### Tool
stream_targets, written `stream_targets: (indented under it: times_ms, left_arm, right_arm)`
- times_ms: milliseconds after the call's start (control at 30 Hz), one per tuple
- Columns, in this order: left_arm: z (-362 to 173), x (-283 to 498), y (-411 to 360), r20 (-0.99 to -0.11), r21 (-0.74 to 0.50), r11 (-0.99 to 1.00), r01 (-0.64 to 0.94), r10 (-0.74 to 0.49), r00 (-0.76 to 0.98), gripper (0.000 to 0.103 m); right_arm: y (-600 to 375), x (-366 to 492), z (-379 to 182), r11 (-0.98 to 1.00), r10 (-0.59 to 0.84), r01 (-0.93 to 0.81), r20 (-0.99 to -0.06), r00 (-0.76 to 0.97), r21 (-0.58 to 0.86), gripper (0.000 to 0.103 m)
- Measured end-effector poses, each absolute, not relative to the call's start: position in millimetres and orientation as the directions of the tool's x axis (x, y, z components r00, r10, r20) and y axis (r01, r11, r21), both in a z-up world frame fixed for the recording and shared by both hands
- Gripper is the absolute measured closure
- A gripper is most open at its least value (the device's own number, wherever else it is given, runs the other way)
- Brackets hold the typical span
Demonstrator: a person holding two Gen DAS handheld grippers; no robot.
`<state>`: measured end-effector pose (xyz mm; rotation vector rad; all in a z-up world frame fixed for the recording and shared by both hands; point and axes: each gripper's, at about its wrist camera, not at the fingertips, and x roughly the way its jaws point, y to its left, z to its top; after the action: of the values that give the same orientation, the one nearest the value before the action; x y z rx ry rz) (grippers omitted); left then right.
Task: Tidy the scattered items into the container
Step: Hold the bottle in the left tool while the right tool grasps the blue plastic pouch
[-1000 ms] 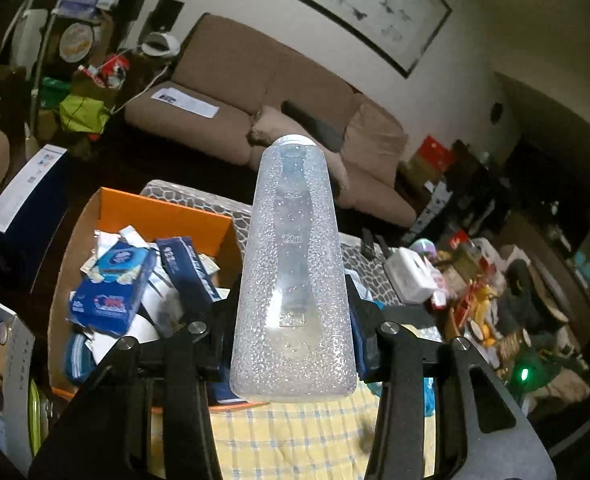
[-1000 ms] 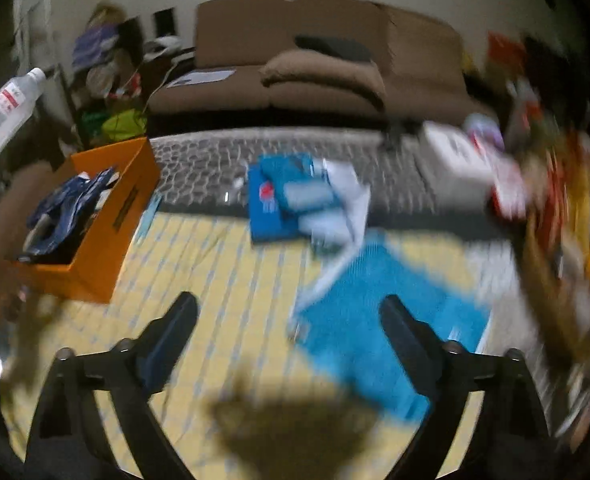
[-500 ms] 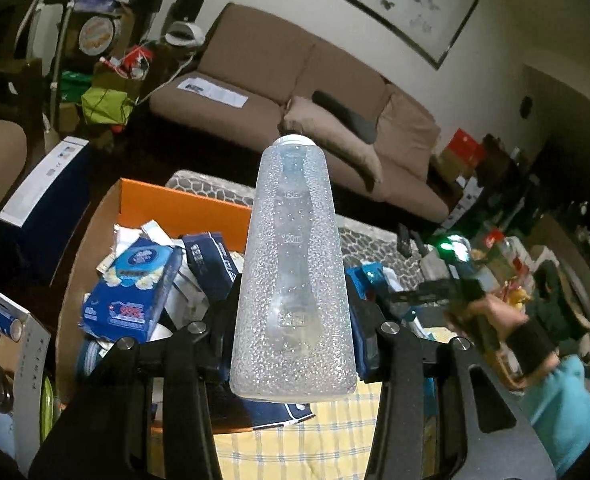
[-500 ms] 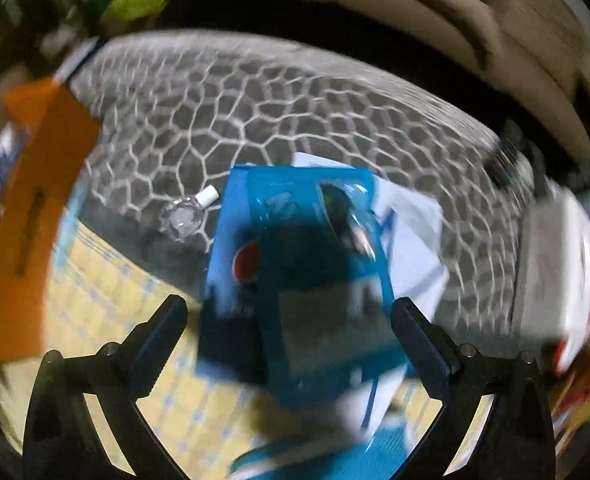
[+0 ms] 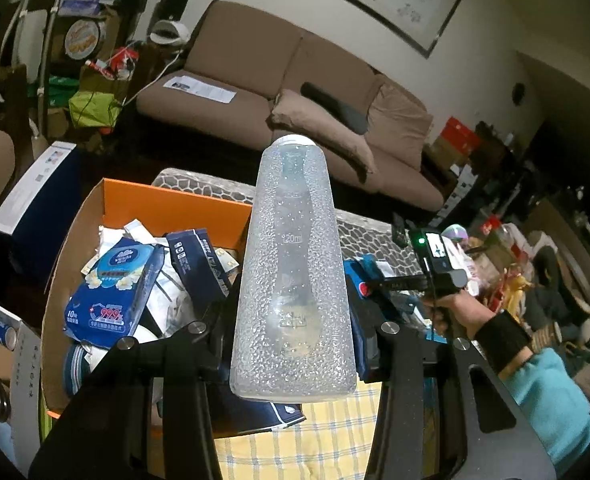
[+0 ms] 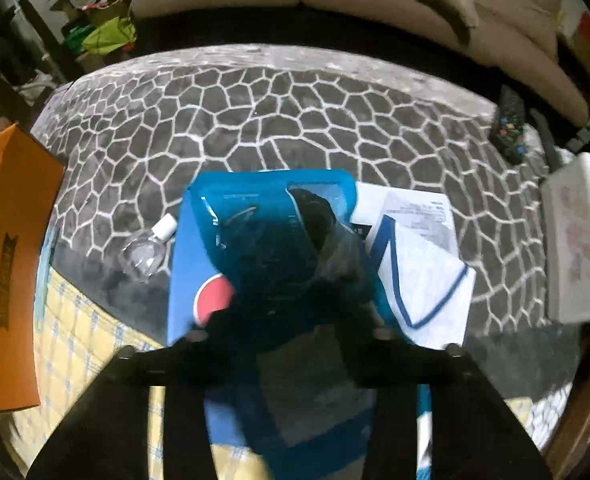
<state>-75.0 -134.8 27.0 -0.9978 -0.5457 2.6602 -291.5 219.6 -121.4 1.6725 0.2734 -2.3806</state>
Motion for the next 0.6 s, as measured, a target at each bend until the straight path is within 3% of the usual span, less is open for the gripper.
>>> stream_targets:
  times_ms: [100, 167, 600]
  left_arm:
    - [30, -71, -132, -0.576, -0.404, -0.910, -0.096, 0.334, -0.746, 0.063]
    - [32, -68, -133, -0.568, -0.404, -0.910, -0.094, 0.330, -0.754, 0.063]
    - [47, -53, -165, -0.518, -0.478, -0.877, -0.060, 0.336, -0.786, 0.063]
  right_arm:
    - [205, -264, -100, -0.951, 0.041, 0.259, -0.899, -0.436, -0.169, 0.082]
    - [203, -248, -80, -0.956, 0.037, 0.234, -0.862, -0.506, -0.179, 0.093]
    - [219, -70, 50, -0.987, -0.042, 0.132, -0.648, -0.760, -0.091, 0.094]
